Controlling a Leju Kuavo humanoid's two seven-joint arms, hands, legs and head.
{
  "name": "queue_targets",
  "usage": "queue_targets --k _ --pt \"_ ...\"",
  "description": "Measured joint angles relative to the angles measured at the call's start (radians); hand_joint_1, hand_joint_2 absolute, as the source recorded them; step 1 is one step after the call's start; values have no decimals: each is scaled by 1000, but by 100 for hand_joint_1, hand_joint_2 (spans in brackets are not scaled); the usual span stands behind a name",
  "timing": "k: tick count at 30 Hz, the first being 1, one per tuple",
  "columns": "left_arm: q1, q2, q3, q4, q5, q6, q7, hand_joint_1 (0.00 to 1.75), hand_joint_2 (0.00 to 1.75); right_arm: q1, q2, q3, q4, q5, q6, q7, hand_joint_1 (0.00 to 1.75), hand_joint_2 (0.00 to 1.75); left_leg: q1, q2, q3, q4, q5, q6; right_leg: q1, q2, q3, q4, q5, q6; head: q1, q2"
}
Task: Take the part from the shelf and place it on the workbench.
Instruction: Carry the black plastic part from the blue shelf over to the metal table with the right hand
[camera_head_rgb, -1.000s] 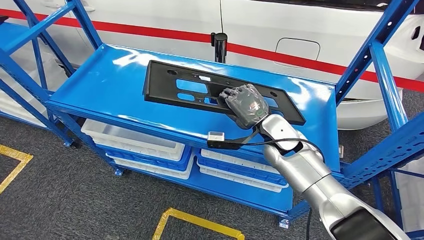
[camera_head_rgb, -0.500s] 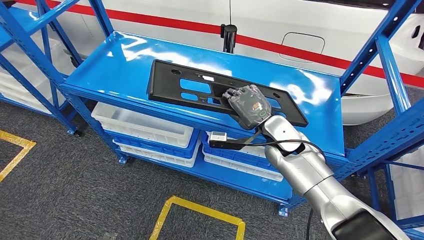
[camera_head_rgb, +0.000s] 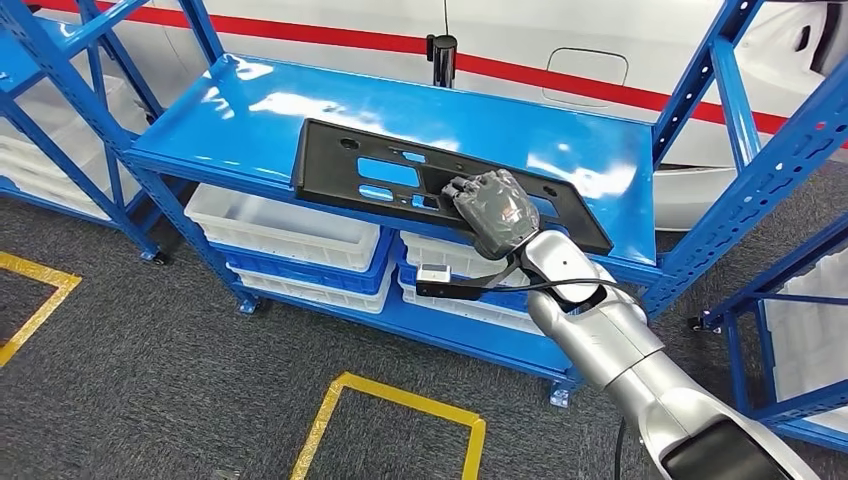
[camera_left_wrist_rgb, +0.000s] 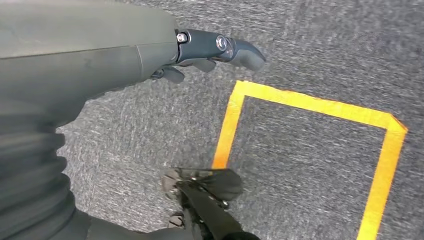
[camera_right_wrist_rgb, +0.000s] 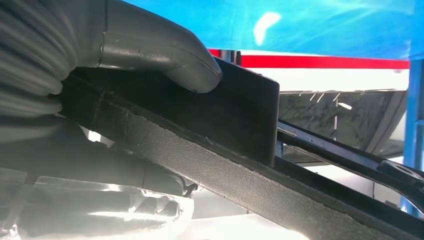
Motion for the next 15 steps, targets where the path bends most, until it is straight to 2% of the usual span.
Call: queue_targets --k 1,3,4,5,6,7,8,9,10,12,13,14,15 --pt "0 0 0 0 -1 0 0 0 175 0 0 -1 -1 -6 3 -8 175 175 3 0 38 -38 20 -1 -1 0 -9 5 4 4 0 0" --pt "-3 1 0 0 -4 -2 1 0 175 0 -1 -6 -11 -33 14 -46 175 175 6 -4 130 -167 43 -2 -2 1 -25 15 10 14 0 0" --pt "-5 1 0 0 -7 -2 2 0 175 1 -2 -10 -19 -50 21 -70 175 175 5 -8 163 -219 44 0 0 1 -33 19 14 21 0 0" --pt "-7 1 0 0 -9 -3 2 0 175 1 -2 -13 -28 -62 26 -89 175 175 1 -12 177 -248 38 3 1 1 -38 20 20 29 1 0" --pt "-8 1 0 0 -11 -4 3 0 175 2 -2 -15 -36 -70 31 -102 175 175 -3 -15 180 -256 37 8 2 1 -43 19 27 39 1 0" --pt "-9 1 0 0 -12 -4 4 0 175 3 -2 -16 -43 -73 35 -109 175 175 -6 -14 175 -262 42 16 3 1 -45 17 33 51 2 0" --pt "-9 1 0 0 -12 -4 4 0 175 4 -3 -16 -47 -74 38 -111 175 175 -7 -10 171 -267 51 27 4 1 -50 18 32 57 2 0" --pt "-10 1 0 0 -12 -4 4 0 175 5 -5 -17 -51 -74 40 -112 175 175 -8 -7 165 -273 61 41 5 1 -62 33 16 58 4 0" --pt "-11 0 0 0 -12 -4 4 0 175 6 -7 -19 -55 -75 41 -113 175 175 -10 -5 157 -279 73 55 7 1 -78 69 -15 52 6 0" --pt "-13 0 0 0 -12 -4 3 0 175 6 -8 -21 -60 -76 42 -113 175 175 -14 -3 136 -282 92 73 7 0 -122 191 -97 35 9 0" --pt "-13 1 0 -1 -12 -4 3 0 175 7 -8 -21 -61 -76 43 -113 175 175 -18 -2 124 -281 102 77 7 1 -139 260 -128 32 9 0" --pt "-13 1 0 -1 -12 -4 3 0 175 8 -9 -21 -62 -75 43 -113 175 175 -22 -1 111 -281 112 79 7 1 -145 307 -141 36 9 0" --pt "-13 1 0 -1 -12 -4 3 0 175 10 -9 -21 -62 -75 44 -112 175 175 -27 -1 98 -281 123 80 9 0 -136 327 -139 42 9 0"
